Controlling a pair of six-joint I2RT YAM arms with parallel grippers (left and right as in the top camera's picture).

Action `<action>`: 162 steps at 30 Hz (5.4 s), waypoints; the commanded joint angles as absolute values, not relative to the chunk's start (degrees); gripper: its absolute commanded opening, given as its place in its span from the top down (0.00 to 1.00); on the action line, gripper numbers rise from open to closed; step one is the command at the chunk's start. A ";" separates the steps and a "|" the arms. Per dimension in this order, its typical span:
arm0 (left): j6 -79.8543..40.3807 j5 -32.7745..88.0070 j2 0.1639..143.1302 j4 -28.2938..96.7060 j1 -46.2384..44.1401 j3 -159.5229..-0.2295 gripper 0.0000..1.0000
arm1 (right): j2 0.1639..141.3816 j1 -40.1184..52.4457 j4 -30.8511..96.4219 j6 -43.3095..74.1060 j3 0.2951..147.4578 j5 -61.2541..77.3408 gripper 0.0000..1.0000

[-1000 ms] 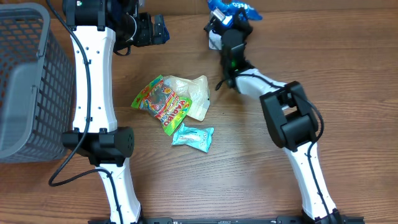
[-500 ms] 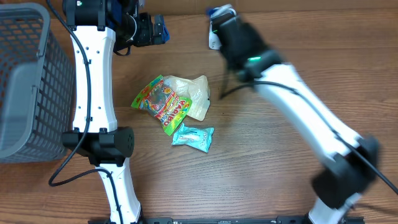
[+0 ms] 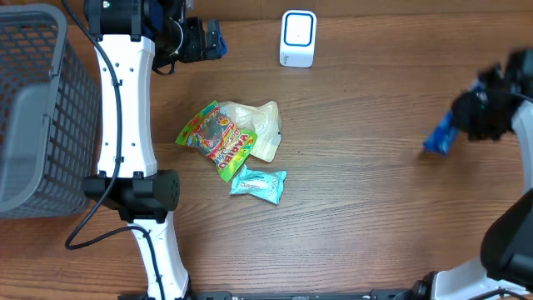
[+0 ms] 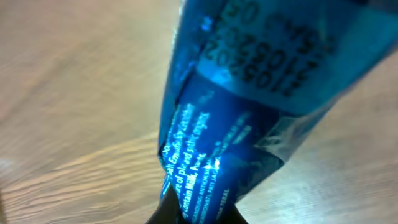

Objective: Scan the item barcode

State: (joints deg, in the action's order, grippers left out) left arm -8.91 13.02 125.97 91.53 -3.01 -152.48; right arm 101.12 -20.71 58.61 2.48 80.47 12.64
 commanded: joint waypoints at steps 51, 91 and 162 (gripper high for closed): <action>-9.23 12.93 124.38 91.46 -3.40 -152.35 0.00 | 112.88 41.10 37.43 1.21 71.61 11.79 0.28; -9.23 12.91 124.38 91.46 -3.40 -152.35 0.00 | 120.09 37.01 46.41 4.67 82.08 21.26 0.83; -9.23 12.93 124.38 91.48 -3.40 -152.35 0.00 | 116.79 19.40 55.13 4.78 85.25 27.73 0.96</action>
State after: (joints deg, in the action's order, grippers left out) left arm -8.91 13.02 125.97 91.50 -3.03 -152.48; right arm 121.12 23.64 53.80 20.36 84.01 31.70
